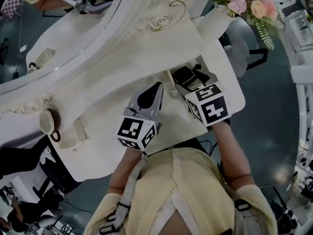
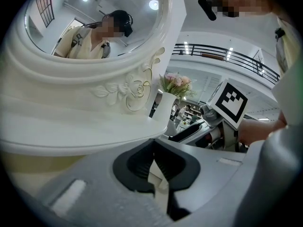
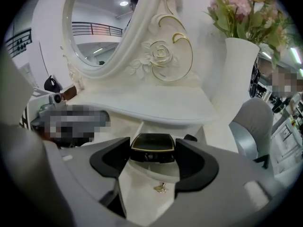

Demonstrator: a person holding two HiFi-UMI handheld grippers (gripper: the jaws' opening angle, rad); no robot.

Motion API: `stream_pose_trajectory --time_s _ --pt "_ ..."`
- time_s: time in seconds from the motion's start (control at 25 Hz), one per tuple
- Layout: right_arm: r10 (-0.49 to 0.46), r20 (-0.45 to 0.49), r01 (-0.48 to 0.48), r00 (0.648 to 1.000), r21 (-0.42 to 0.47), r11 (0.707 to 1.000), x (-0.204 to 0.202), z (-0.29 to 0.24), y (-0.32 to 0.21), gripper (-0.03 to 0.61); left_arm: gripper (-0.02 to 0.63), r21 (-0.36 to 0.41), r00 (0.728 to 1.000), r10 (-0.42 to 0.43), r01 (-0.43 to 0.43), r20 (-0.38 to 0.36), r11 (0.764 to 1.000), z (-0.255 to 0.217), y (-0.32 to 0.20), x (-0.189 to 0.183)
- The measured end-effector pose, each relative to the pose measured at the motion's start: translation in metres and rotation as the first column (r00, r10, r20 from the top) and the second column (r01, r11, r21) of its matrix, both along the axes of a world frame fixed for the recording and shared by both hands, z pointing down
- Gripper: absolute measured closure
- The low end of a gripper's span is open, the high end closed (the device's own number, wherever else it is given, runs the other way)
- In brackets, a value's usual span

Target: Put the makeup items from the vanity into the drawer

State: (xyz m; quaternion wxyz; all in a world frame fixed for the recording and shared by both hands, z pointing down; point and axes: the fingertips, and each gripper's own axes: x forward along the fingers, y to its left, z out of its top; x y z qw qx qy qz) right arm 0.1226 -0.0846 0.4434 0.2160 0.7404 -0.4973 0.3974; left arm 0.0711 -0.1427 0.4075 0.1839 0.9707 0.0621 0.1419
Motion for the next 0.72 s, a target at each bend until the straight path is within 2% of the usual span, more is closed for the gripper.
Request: stream_pose_trajectory --time_s 0.32,0.72 --pt "0.003 -0.016 -0.004 1.000 -0.044 0.999 0.006 0.010 -0.010 0.278 0.614 -0.012 1.000 -0.003 0.003 0.005 1.000 0.004 -0.010 -0.008" --pt "0.011 0.041 -0.009 0.999 -0.054 0.998 0.009 0.013 -0.013 0.276 0.614 -0.032 1.000 0.002 -0.002 0.008 0.999 0.006 -0.014 -0.010"
